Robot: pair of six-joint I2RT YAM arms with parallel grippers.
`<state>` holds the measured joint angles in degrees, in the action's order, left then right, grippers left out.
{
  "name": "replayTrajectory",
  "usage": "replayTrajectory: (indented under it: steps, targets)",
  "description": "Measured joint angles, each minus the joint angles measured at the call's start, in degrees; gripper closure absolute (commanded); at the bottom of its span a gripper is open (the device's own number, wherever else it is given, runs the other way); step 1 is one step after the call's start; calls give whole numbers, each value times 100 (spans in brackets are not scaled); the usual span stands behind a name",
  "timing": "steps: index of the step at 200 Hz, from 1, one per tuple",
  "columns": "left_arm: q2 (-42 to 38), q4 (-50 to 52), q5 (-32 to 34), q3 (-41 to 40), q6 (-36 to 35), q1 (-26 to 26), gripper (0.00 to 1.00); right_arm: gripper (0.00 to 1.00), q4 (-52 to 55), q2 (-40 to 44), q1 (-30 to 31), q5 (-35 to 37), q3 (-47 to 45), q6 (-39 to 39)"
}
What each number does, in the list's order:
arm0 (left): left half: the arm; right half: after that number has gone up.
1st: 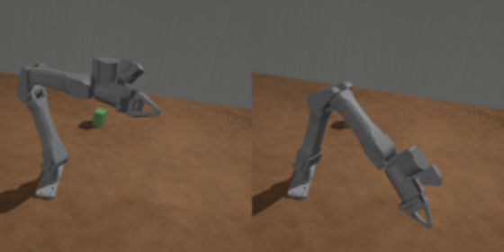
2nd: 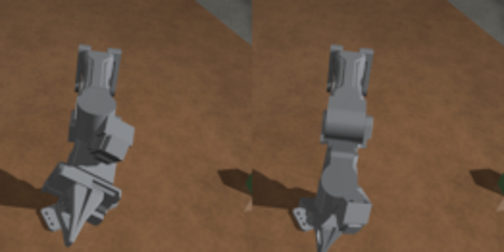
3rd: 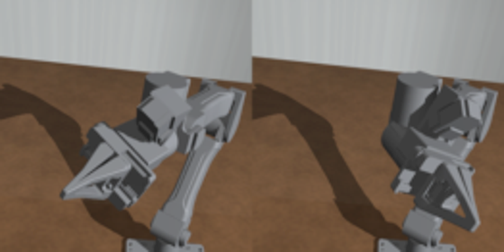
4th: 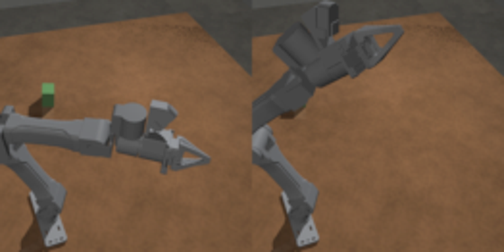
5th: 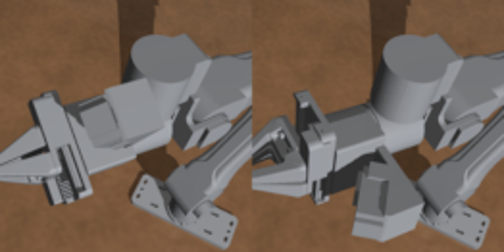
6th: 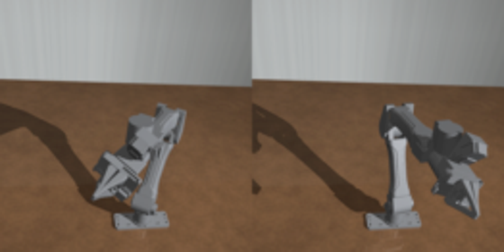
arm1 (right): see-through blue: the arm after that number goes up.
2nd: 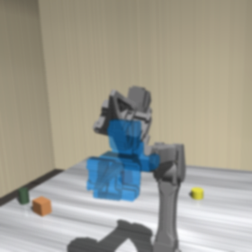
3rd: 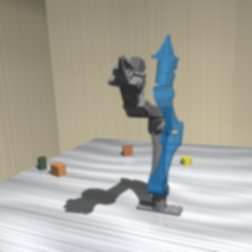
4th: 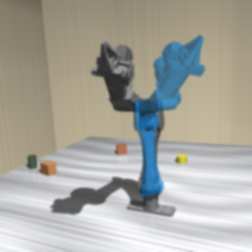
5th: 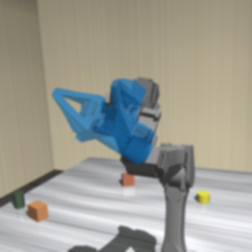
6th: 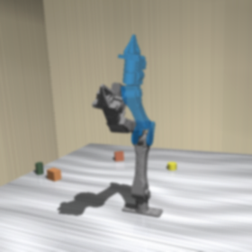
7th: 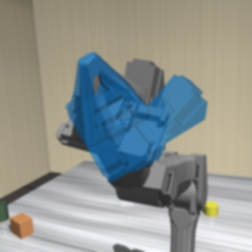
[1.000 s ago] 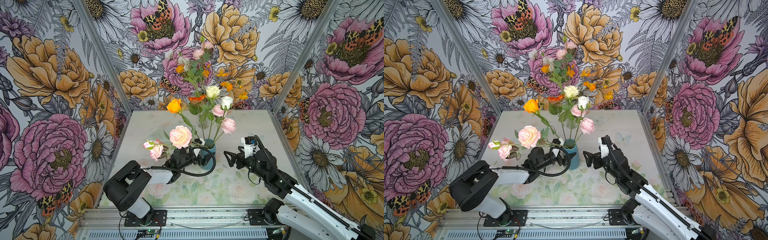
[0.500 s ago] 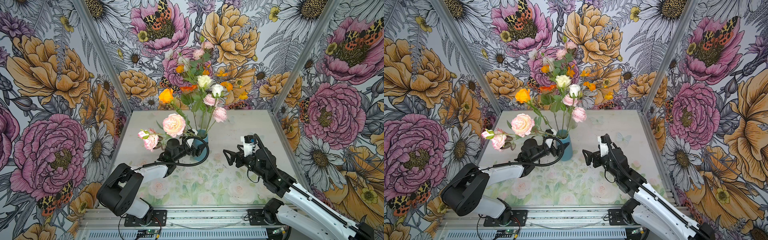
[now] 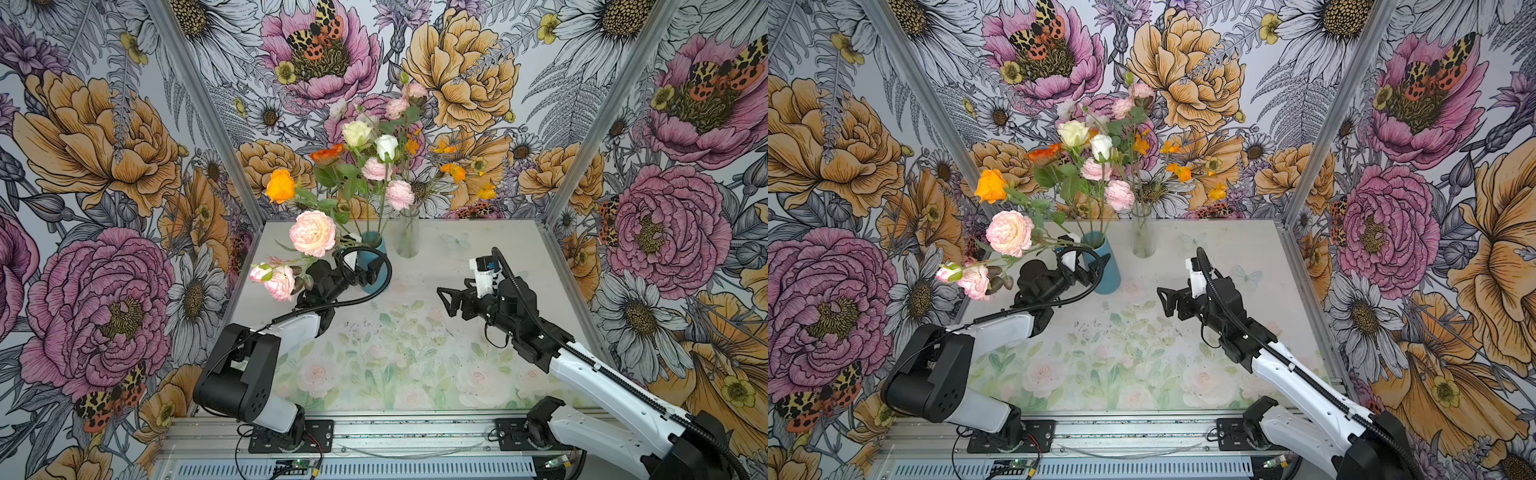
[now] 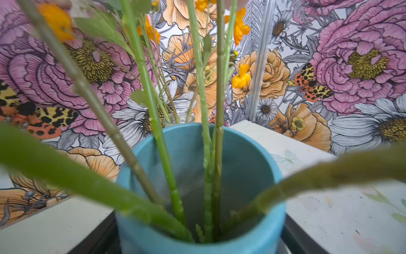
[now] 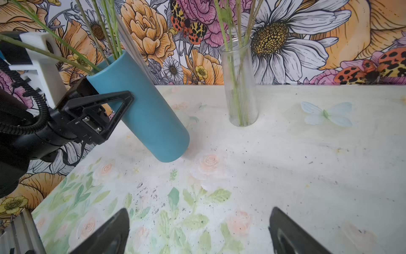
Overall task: Arrange flowers in a vase
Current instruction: Pick up the vase from the center of the table, then place the vase at the top-center of the table.
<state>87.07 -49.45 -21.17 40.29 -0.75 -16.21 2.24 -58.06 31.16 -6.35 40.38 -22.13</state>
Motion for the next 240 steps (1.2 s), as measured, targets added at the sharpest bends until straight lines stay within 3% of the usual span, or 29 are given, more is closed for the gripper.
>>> replayTrajectory:
  steps: [60,133,240]
  targets:
    - [1285,-960,-98,925,492,737,65,0,-149,-1303,-177,-745,1244,81]
    - [2905,-1102,-457,2243,501,938,65,0,-468,-2247,-229,-1368,1766,120]
    - [3348,-142,-741,3342,-120,1003,66,1,-793,-2667,-452,-1545,1808,74]
